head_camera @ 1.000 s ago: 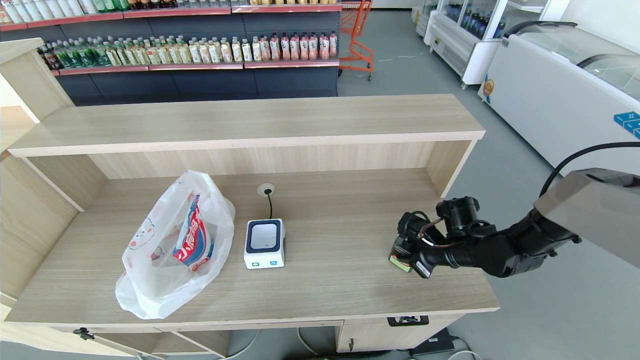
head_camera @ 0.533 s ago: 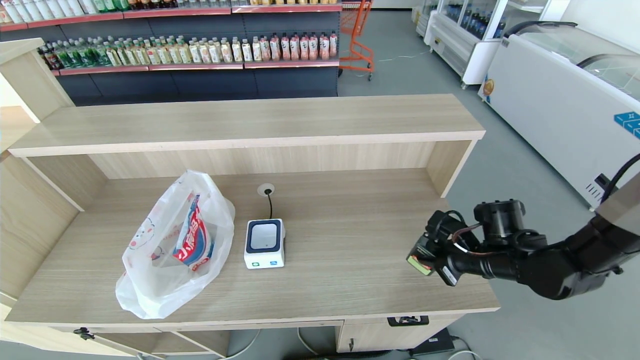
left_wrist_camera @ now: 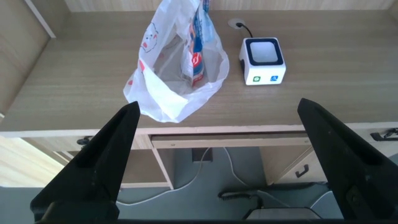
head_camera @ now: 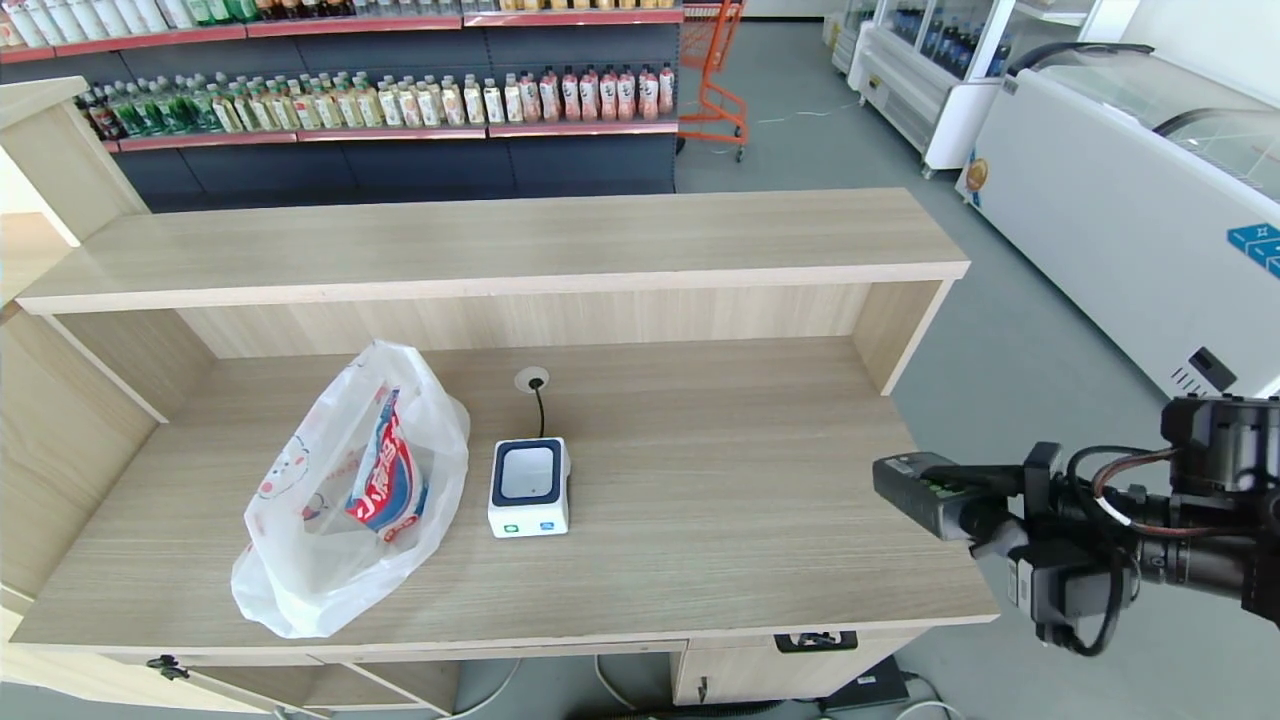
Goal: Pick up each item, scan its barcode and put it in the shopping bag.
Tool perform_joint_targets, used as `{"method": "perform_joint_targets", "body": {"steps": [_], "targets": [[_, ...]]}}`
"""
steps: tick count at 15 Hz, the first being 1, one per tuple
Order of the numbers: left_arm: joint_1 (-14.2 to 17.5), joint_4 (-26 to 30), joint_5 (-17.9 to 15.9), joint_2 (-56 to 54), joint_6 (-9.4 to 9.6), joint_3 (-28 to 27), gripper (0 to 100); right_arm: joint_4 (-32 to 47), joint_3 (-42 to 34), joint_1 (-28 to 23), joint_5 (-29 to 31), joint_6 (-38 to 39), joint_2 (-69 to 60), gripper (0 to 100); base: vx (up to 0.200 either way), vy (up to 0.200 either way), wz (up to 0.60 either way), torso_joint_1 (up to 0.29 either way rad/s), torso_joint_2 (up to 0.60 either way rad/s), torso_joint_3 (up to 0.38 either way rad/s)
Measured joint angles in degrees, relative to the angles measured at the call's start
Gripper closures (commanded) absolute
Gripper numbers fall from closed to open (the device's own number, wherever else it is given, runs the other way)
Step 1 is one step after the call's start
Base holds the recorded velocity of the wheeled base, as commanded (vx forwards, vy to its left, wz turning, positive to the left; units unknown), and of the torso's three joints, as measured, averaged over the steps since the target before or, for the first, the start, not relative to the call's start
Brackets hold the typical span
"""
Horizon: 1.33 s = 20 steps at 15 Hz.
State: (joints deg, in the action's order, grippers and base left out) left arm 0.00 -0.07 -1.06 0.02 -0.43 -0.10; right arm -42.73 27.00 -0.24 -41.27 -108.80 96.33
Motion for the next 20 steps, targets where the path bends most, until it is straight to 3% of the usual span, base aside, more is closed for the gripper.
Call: {"method": "perform_joint_targets", "body": {"steps": [3,5,10,20], "targets": [[0.0,0.0,0.0,0.0,0.0,0.0,0,17.99,-0.02,3.02,-7.75,-32.32,-1.62,100,0.0,0.0,0.0,0.0,0.0,0.0],[0.0,0.0,0.02,0.0,0.0,0.0,0,26.06,0.2,8.05,-10.02,-43.5,-2.73,100,0.0,0.0,0.0,0.0,0.0,0.0],[0.0,0.0,0.02,0.0,0.0,0.0,0,28.23,0.59,19.33,-17.36,-51.16,-4.77,100,0.0,0.0,0.0,0.0,0.0,0.0],[0.0,0.0,0.02,0.0,0.0,0.0,0,28.22,0.39,24.14,-18.76,-51.61,-9.03,100,0.0,0.0,0.0,0.0,0.0,0.0]]}}
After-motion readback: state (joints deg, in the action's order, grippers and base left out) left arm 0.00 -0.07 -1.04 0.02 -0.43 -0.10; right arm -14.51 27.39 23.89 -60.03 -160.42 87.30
